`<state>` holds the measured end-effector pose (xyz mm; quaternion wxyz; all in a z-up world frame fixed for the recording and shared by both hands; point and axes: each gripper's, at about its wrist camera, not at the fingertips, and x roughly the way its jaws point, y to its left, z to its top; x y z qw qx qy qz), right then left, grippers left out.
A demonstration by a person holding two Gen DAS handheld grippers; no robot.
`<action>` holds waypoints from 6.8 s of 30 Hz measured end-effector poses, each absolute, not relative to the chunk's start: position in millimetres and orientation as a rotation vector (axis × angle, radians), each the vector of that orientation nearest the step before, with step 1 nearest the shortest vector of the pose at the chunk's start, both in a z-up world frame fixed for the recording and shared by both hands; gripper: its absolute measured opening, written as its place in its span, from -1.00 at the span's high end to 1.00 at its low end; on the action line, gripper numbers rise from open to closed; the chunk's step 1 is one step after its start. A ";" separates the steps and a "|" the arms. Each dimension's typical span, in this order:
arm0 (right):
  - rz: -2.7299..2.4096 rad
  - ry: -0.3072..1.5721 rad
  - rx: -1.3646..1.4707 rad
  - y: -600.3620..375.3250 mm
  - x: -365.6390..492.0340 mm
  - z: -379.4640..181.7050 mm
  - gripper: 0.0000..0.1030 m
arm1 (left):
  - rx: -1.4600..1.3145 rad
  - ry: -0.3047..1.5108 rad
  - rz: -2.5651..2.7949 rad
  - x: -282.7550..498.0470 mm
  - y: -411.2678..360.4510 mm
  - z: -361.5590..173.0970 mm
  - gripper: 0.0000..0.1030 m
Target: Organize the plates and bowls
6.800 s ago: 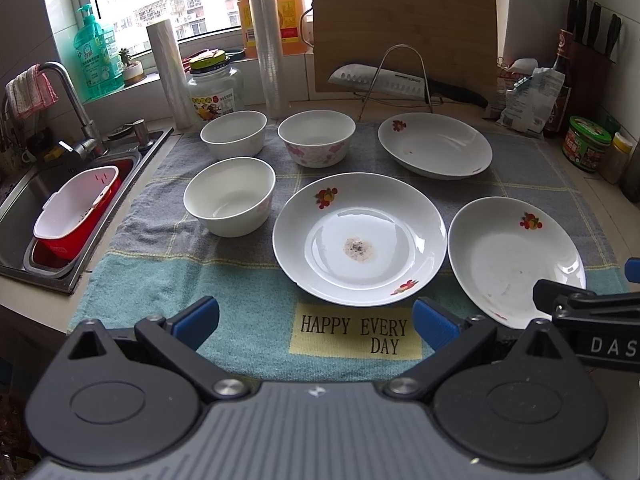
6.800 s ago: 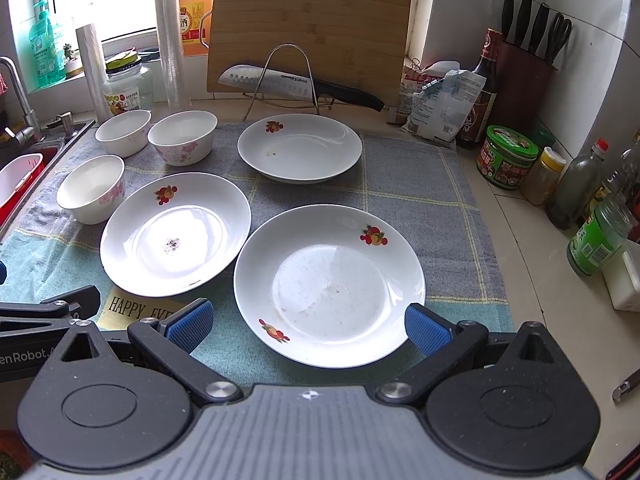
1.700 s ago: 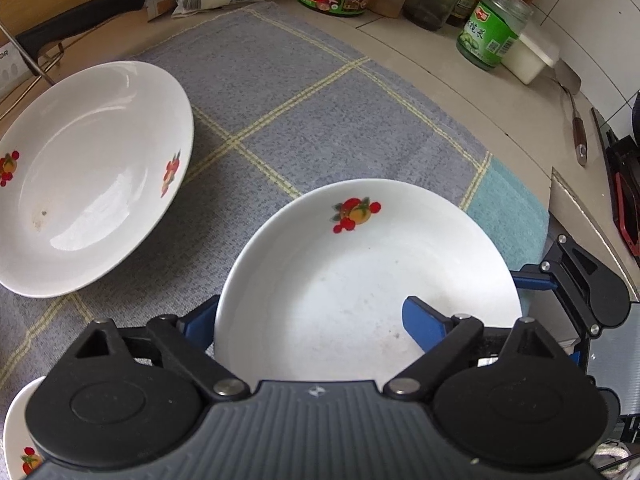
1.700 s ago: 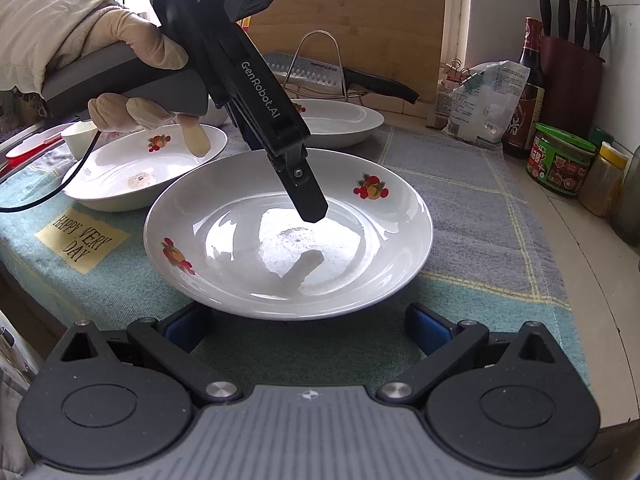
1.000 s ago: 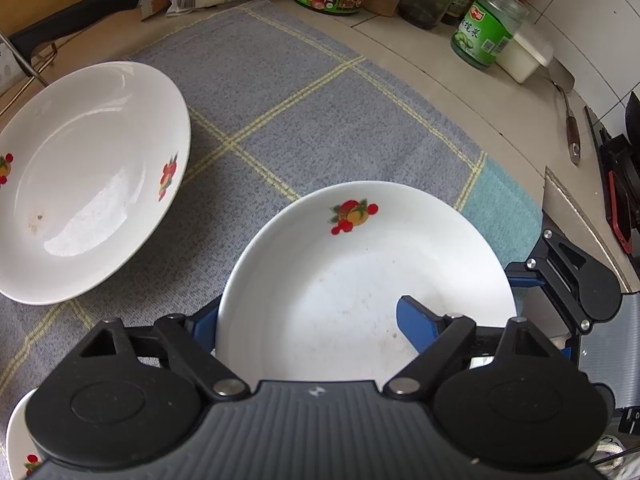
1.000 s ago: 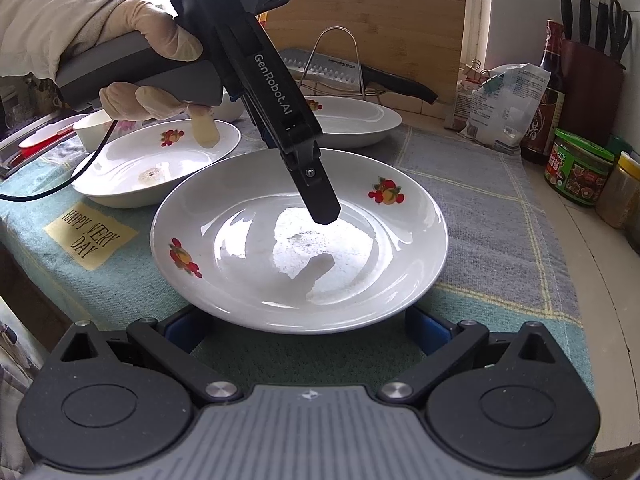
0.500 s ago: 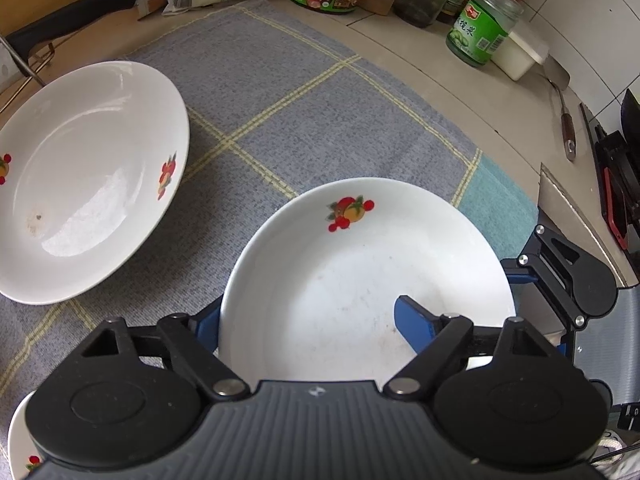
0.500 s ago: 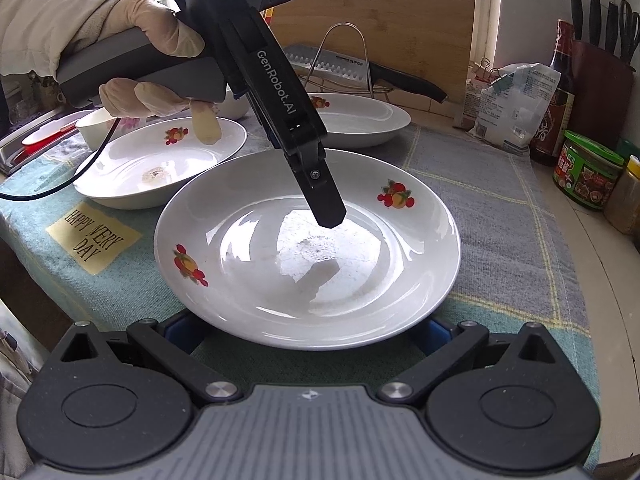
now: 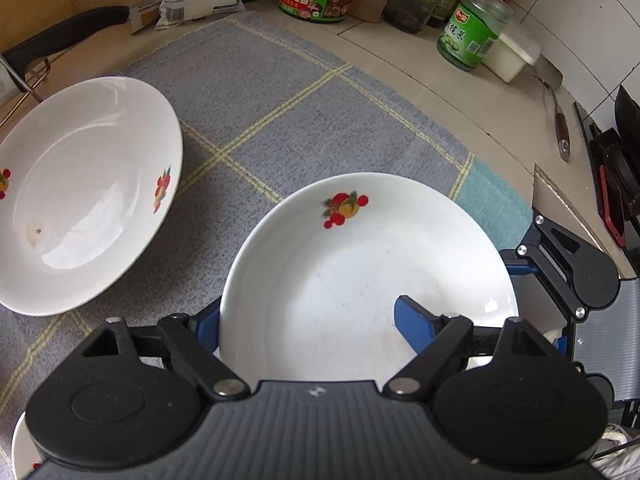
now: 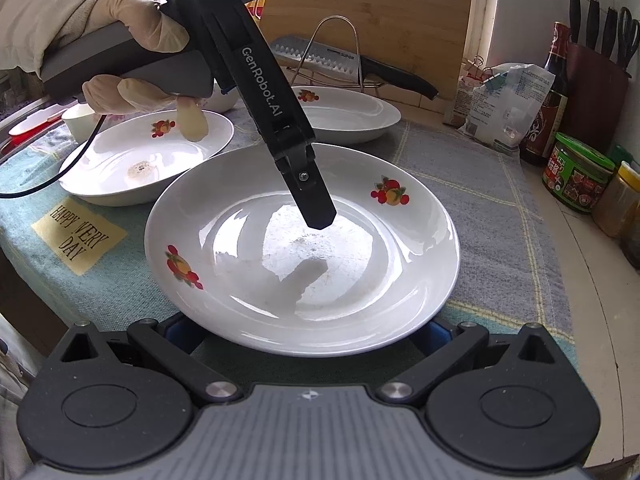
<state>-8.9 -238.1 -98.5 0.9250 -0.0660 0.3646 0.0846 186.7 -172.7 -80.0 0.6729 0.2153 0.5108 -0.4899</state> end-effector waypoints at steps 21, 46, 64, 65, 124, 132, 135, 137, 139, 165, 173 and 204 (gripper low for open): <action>0.152 0.744 -0.167 -278.3 8.6 -81.2 -1.00 | 0.451 1.081 -1.116 204.3 -218.2 -60.4 -0.65; 0.112 0.794 -0.146 -349.1 60.8 -94.7 -1.00 | 0.431 1.042 -1.123 246.1 -295.2 -81.1 -0.65; 0.091 0.806 -0.107 -360.7 73.1 -102.3 -1.00 | 0.428 1.029 -1.114 254.3 -306.7 -95.2 -0.65; 0.091 0.807 -0.106 -360.8 73.1 -102.3 -1.00 | 0.429 1.025 -1.114 253.8 -306.7 -95.2 -0.65; 0.150 0.822 -0.110 -174.5 67.6 -36.5 -1.00 | 0.210 0.713 -0.474 49.9 32.0 -52.0 -0.97; 0.300 0.845 -0.119 -180.1 85.0 -50.0 -1.00 | 0.199 0.817 -0.359 45.7 22.0 -72.9 -0.97; 0.358 0.866 -0.103 -180.7 90.8 -55.8 -1.00 | 0.193 0.852 -0.322 47.4 19.3 -85.8 -0.97; 0.404 0.884 -0.091 -179.0 95.0 -60.1 -1.00 | 0.195 0.875 -0.301 48.4 19.0 -93.8 -0.97; 0.436 0.905 -0.101 -173.3 99.1 -64.0 -1.00 | 0.194 0.884 -0.281 49.0 20.3 -99.9 -0.96; 0.435 1.056 -0.172 -90.4 157.0 -88.4 -1.00 | 0.279 0.775 -0.633 91.2 45.7 -117.7 -0.99; 0.415 1.091 -0.165 -84.4 164.1 -88.3 -1.00 | 0.293 0.727 -0.702 92.7 52.4 -120.3 -0.99; 0.675 1.167 -0.183 -85.3 207.3 -84.1 -1.00 | 0.315 0.670 -0.794 95.3 61.7 -120.7 -0.99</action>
